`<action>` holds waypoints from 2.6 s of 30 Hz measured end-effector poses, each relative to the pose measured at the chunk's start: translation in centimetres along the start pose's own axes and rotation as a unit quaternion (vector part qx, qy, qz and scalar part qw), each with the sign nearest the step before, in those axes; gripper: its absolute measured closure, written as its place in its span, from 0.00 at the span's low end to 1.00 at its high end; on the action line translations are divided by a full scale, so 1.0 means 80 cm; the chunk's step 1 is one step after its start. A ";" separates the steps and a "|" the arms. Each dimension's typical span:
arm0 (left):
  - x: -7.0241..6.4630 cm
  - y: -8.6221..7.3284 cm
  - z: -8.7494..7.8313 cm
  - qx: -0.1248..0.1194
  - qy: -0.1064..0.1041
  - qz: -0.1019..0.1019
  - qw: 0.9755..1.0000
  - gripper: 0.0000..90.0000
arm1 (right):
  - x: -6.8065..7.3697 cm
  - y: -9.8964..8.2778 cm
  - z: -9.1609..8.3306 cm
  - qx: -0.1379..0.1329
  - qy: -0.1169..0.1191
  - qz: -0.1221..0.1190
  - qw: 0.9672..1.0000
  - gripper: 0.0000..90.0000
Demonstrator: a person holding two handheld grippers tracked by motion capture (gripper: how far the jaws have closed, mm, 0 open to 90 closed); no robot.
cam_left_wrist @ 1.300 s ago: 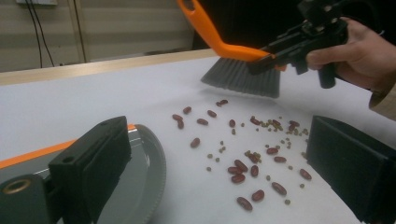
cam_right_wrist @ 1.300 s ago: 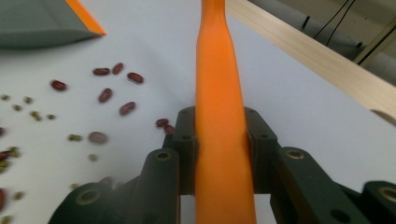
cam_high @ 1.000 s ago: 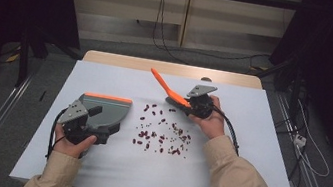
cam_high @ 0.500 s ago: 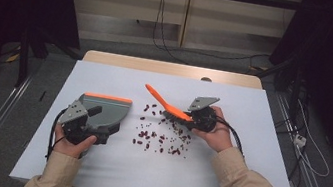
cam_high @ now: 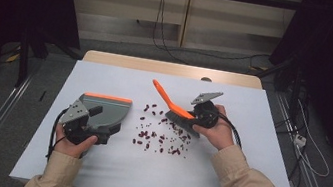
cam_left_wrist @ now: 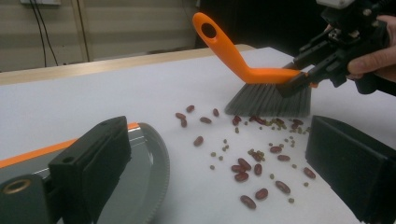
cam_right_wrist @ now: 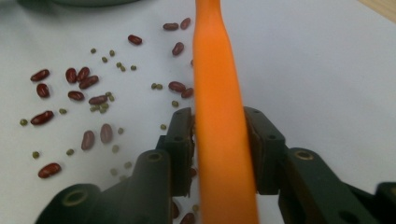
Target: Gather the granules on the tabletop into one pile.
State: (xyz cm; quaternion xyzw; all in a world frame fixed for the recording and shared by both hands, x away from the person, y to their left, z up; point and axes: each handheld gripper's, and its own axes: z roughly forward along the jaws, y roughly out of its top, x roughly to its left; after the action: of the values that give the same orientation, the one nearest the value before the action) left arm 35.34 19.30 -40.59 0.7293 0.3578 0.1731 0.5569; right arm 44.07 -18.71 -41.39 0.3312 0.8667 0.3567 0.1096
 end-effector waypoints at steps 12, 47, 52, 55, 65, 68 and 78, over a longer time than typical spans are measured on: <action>0.001 0.000 -0.001 -0.002 0.000 -0.001 1.000 0.07 | -0.002 0.017 0.007 0.036 -0.016 0.002 0.999 0.79; 0.015 -0.001 -0.005 -0.008 0.004 -0.024 1.000 0.06 | -0.044 0.071 0.072 -0.063 0.003 -0.044 0.997 0.79; 0.017 0.000 -0.005 -0.009 0.002 -0.025 1.000 0.06 | -0.038 0.089 0.091 -0.067 -0.001 -0.067 0.995 0.79; 0.018 0.001 -0.007 -0.012 0.005 -0.026 1.000 0.06 | -0.028 0.098 0.110 -0.056 -0.005 -0.091 0.994 0.80; 0.021 0.001 -0.014 -0.015 0.014 -0.025 0.999 0.06 | 0.001 0.097 0.110 -0.022 0.043 -0.174 0.984 0.79; 0.021 0.001 -0.014 -0.015 0.014 -0.024 1.000 0.06 | 0.006 0.088 0.103 -0.020 0.054 -0.185 0.981 0.79; 0.022 0.000 -0.015 -0.012 0.020 -0.023 0.999 0.06 | 0.021 0.064 0.076 -0.007 0.088 -0.222 0.971 0.78</action>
State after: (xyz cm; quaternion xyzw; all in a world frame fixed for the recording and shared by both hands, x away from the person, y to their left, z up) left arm 35.73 21.39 -40.46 0.7106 0.3831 0.1792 0.5623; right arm 47.88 -11.61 -42.15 0.0969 0.9221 0.3574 0.1119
